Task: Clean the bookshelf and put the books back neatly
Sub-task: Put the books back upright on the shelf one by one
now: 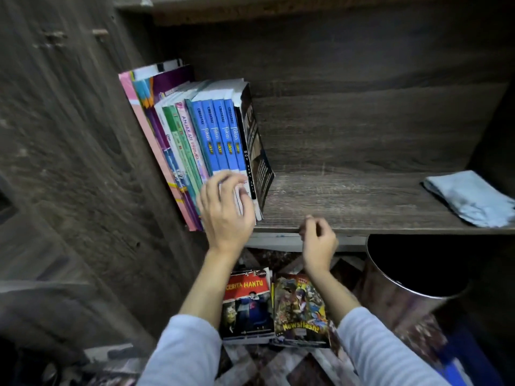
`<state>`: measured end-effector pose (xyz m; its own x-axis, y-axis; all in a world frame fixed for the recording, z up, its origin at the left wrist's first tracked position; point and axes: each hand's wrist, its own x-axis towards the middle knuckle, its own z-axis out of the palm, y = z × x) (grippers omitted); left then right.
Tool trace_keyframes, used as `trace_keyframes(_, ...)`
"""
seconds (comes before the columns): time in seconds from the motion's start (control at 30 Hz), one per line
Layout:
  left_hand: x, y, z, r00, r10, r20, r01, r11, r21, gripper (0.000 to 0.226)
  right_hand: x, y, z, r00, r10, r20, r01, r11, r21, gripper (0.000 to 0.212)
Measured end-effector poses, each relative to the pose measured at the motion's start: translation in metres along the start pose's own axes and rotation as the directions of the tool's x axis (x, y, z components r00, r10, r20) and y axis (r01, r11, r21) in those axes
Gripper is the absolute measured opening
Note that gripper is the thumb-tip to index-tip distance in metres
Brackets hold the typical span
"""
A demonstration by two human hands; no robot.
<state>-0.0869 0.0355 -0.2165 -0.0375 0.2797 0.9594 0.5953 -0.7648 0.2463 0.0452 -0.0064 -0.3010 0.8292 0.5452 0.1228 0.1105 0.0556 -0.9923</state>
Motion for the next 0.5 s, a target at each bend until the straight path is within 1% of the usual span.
trace_keyframes(0.03,-0.014,0.001,0.004,0.999,-0.04,0.021,0.041,0.998,-0.037,0.023,-0.001,0.01,-0.006,0.999,0.021,-0.025,-0.022,0.999,-0.031,0.03)
trace_keyframes(0.1,-0.045,0.0,0.011,0.98,-0.119,0.158,0.127,0.991,-0.047,0.011,-0.004,0.028,-0.022,0.998,0.054,-0.039,-0.057,0.995,-0.083,0.029)
trace_keyframes(0.17,-0.075,-0.001,0.021,0.935,-0.185,0.303,0.199,0.98,-0.014,0.012,-0.004,0.044,-0.035,0.994,0.1,-0.032,-0.104,0.982,-0.157,0.029)
trace_keyframes(0.23,-0.098,-0.006,0.029,0.873,-0.275,0.402,0.289,0.957,0.028,0.019,-0.002,0.059,-0.042,0.987,0.154,-0.032,-0.158,0.967,-0.201,0.03)
trace_keyframes(0.3,-0.124,-0.01,0.042,0.767,-0.406,0.497,0.41,0.906,0.109,0.018,0.002,0.084,-0.049,0.976,0.212,-0.042,-0.215,0.937,-0.275,0.027)
trace_keyframes(0.33,-0.134,-0.013,0.045,0.708,-0.458,0.538,0.459,0.877,0.142,0.016,0.001,0.095,-0.054,0.972,0.234,-0.024,-0.23,0.923,-0.308,0.024)
trace_keyframes(0.37,-0.139,-0.015,0.046,0.67,-0.477,0.569,0.48,0.863,0.159,0.016,-0.001,0.105,-0.057,0.961,0.276,-0.005,-0.262,0.905,-0.337,0.023)
trace_keyframes(0.4,-0.15,-0.018,0.052,0.645,-0.466,0.606,0.466,0.868,0.172,0.016,-0.001,0.12,-0.06,0.947,0.32,0.008,-0.294,0.881,-0.372,0.023)
trace_keyframes(0.43,-0.16,-0.022,0.059,0.593,-0.465,0.658,0.456,0.867,0.201,0.016,-0.001,0.137,-0.061,0.927,0.375,0.019,-0.336,0.85,-0.407,0.024)
trace_keyframes(0.47,-0.17,-0.025,0.065,0.514,-0.483,0.709,0.463,0.852,0.244,0.016,0.0,0.152,-0.063,0.906,0.422,0.033,-0.368,0.824,-0.43,0.025)
trace_keyframes(0.5,-0.181,-0.027,0.072,0.412,-0.526,0.744,0.489,0.816,0.307,0.017,0.001,0.169,-0.065,0.879,0.474,0.043,-0.406,0.794,-0.452,0.026)
